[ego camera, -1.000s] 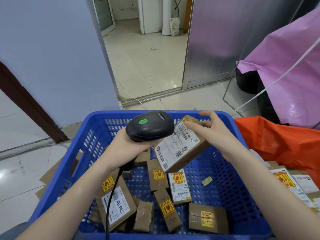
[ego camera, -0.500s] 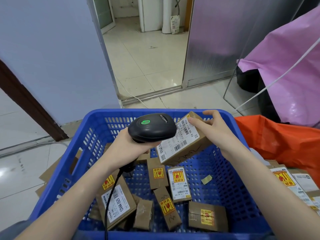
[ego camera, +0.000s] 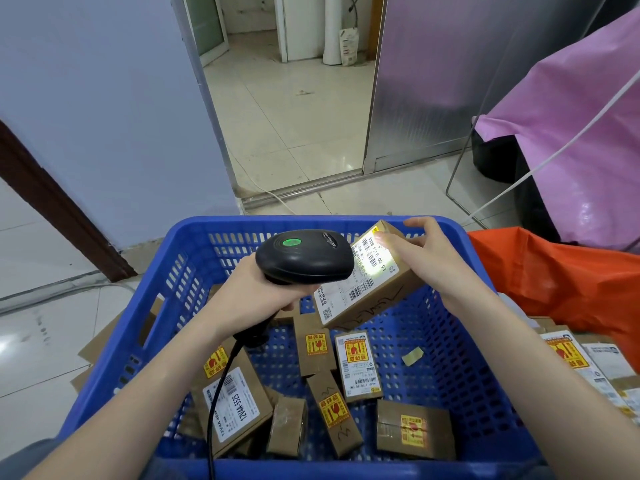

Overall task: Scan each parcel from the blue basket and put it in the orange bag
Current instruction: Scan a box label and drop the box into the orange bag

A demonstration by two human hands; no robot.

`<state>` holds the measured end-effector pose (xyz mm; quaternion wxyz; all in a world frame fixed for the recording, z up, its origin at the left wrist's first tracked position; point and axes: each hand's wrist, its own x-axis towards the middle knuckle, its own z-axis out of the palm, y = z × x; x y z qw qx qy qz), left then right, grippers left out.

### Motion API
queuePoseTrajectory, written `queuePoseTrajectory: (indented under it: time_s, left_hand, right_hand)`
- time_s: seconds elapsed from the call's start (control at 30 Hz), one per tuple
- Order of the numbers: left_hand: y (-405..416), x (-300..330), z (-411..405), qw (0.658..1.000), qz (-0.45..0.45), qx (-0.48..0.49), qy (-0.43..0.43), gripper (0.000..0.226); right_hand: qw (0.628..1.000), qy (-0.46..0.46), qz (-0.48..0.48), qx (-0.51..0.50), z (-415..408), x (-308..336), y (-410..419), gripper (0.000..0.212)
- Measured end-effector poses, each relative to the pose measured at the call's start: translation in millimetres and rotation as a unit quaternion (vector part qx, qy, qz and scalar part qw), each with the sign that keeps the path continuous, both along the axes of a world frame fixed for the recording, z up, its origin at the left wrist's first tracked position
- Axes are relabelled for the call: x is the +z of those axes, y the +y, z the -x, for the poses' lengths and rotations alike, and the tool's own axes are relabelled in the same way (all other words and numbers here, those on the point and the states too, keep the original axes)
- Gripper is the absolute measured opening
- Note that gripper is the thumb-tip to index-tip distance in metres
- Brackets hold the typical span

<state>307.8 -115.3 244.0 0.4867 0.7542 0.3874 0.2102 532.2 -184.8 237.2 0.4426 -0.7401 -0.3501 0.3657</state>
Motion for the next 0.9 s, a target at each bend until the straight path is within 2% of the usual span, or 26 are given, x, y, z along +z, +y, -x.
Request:
queuePoseTrajectory:
  time_s: [0.3,0.53,0.9]
  left_hand:
    - [0,3,2,0.999,-0.021,0.025,0.021,0.011]
    - [2,9,9,0.998,-0.048,0.011,0.032,0.026]
    - [2,12,11,0.995,-0.082,0.036,0.043,0.016]
  right_hand:
    - [1.000,0.000,0.004,-0.014,-2,1,1,0.066]
    - [1.000,0.005,-0.001,-0.022,-6,2,2,0.065]
    - [1.000,0.014,0.004,-0.018,-7,3,2,0.066]
